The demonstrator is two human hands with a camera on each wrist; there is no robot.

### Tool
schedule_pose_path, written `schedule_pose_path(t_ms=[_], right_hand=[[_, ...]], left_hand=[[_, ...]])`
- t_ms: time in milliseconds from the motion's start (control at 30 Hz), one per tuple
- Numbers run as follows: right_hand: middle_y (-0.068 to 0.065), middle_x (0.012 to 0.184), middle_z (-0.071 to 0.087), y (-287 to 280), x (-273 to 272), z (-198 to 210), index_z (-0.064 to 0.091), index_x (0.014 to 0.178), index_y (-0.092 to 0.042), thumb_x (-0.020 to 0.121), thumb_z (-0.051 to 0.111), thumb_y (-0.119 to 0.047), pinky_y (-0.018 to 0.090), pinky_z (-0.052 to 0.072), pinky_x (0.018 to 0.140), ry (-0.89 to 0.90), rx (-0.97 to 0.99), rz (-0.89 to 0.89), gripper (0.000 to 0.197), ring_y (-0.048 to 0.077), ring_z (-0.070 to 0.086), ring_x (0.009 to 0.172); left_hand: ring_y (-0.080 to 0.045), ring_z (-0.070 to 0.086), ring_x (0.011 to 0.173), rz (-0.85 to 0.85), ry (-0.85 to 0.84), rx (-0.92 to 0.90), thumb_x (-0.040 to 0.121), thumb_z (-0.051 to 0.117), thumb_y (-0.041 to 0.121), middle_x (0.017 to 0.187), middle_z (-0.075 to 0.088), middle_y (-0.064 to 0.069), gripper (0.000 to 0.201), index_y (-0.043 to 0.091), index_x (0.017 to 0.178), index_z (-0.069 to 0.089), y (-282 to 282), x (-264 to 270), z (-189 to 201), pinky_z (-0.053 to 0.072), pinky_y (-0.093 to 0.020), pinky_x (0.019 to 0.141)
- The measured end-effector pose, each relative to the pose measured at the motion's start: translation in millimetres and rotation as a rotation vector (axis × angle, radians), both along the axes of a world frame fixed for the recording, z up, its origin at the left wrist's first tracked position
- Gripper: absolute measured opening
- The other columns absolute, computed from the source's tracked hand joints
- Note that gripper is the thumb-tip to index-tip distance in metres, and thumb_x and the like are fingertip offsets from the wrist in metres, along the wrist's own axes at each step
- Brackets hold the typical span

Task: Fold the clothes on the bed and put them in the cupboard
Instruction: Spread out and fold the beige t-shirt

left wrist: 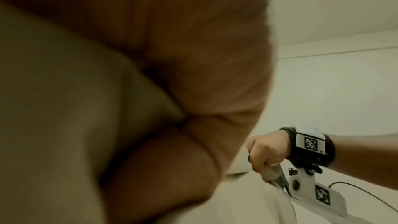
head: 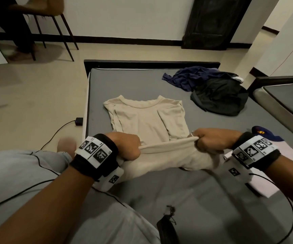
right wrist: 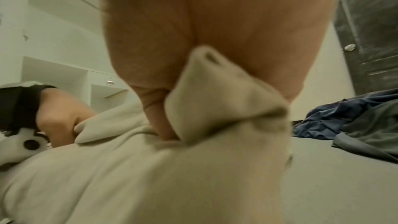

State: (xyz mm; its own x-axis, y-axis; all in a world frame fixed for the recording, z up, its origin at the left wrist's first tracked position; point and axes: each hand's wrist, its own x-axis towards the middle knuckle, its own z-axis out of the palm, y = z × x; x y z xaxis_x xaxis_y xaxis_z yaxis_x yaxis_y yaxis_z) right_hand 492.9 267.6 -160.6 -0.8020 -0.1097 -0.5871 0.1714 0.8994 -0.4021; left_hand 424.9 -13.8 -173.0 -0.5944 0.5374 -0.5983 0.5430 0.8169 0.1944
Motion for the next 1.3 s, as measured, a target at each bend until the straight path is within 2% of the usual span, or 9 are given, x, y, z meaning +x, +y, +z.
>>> schedule_pose_path(t_ms=[133, 267, 433, 600, 800, 933, 1033, 1167, 1300], right_hand=[[-0.008, 0.081, 0.064, 22.5, -39.2, -8.9, 0.063, 0.083, -0.03, 0.09, 0.06, -0.022, 0.03, 0.048, 0.069, 0.244, -0.016, -0.024, 0.011, 0.012, 0.06, 0.073], [-0.003, 0.099, 0.068, 42.1, -87.5, -19.2, 0.067, 0.1, -0.027, 0.097, 0.063, -0.036, 0.041, 0.054, 0.088, 0.341, 0.041, -0.002, 0.01, 0.017, 0.065, 0.091], [-0.001, 0.105, 0.067, 51.3, -147.3, -31.8, 0.064, 0.112, -0.018, 0.099, 0.059, -0.038, 0.046, 0.051, 0.092, 0.444, 0.086, 0.031, 0.024, 0.018, 0.063, 0.096], [0.0, 0.091, 0.065, 60.0, -206.2, -44.4, 0.063, 0.098, -0.024, 0.1, 0.053, -0.045, 0.049, 0.053, 0.081, 0.438, 0.157, 0.037, 0.023, 0.02, 0.063, 0.084], [-0.002, 0.087, 0.067, 64.9, -243.7, -51.5, 0.063, 0.106, -0.023, 0.1, 0.056, -0.041, 0.039, 0.052, 0.078, 0.433, 0.274, -0.001, 0.02, 0.024, 0.065, 0.087], [0.007, 0.124, 0.06, 53.9, -250.0, -56.1, 0.052, 0.137, -0.023, 0.097, 0.061, -0.027, 0.046, 0.049, 0.096, 0.529, 0.477, -0.044, 0.041, 0.032, 0.058, 0.115], [0.01, 0.14, 0.049, 26.5, -228.2, -54.9, 0.051, 0.142, -0.02, 0.097, 0.06, -0.024, 0.048, 0.044, 0.102, 0.698, 0.476, 0.083, 0.046, 0.035, 0.05, 0.125], [0.013, 0.141, 0.051, -22.3, -166.8, -65.3, 0.056, 0.138, -0.008, 0.095, 0.057, -0.037, 0.043, 0.045, 0.105, 0.785, 0.294, 0.323, 0.051, 0.03, 0.052, 0.125], [0.016, 0.16, 0.027, -41.6, -120.0, -109.7, 0.029, 0.154, -0.011, 0.091, 0.032, -0.067, 0.05, 0.033, 0.115, 0.542, 0.406, 0.354, 0.084, 0.036, 0.026, 0.146]], left_hand=[[-0.023, 0.059, 0.08, 0.132, 0.063, 0.076, 0.08, 0.051, 0.01, 0.091, 0.065, -0.004, 0.023, 0.009, 0.098, 0.066, -6.8, -39.6, 4.0, 0.046, -0.028, 0.067], [-0.032, 0.057, 0.105, 0.226, 0.217, 0.119, 0.088, 0.051, 0.013, 0.12, 0.061, -0.012, 0.03, 0.012, 0.116, 0.062, -10.3, -92.8, 3.8, 0.039, -0.03, 0.079], [-0.034, 0.058, 0.111, 0.292, 0.275, 0.165, 0.087, 0.053, 0.011, 0.124, 0.061, -0.014, 0.036, 0.01, 0.122, 0.061, -3.1, -153.4, -13.3, 0.041, -0.03, 0.082], [-0.033, 0.061, 0.098, 0.332, 0.333, 0.148, 0.084, 0.05, 0.019, 0.113, 0.064, -0.009, 0.017, 0.02, 0.1, 0.057, 0.6, -201.0, -35.1, 0.052, -0.039, 0.089], [-0.033, 0.06, 0.1, 0.337, 0.581, 0.22, 0.092, 0.044, 0.014, 0.114, 0.062, -0.009, 0.026, 0.019, 0.115, 0.054, 6.7, -215.4, -62.8, 0.048, -0.042, 0.084], [-0.032, 0.048, 0.115, 0.291, 0.831, 0.2, 0.085, 0.051, 0.009, 0.131, 0.046, -0.008, 0.046, 0.021, 0.13, 0.049, 14.6, -206.7, -67.2, 0.042, -0.05, 0.094], [-0.034, 0.026, 0.142, 0.218, 0.766, 0.328, 0.089, 0.055, 0.02, 0.155, 0.027, -0.01, 0.058, 0.021, 0.143, 0.037, 28.3, -181.7, -58.1, 0.025, -0.06, 0.113], [-0.03, 0.0, 0.152, 0.066, 0.58, 0.482, 0.096, 0.05, 0.044, 0.164, 0.005, -0.006, 0.07, 0.021, 0.154, 0.017, 53.9, -120.2, -61.6, 0.01, -0.058, 0.12], [-0.029, -0.009, 0.152, 0.026, 0.409, 0.291, 0.098, 0.035, 0.057, 0.166, -0.008, -0.004, 0.079, 0.021, 0.158, -0.002, 54.3, -85.2, -100.4, 0.002, -0.056, 0.12]])
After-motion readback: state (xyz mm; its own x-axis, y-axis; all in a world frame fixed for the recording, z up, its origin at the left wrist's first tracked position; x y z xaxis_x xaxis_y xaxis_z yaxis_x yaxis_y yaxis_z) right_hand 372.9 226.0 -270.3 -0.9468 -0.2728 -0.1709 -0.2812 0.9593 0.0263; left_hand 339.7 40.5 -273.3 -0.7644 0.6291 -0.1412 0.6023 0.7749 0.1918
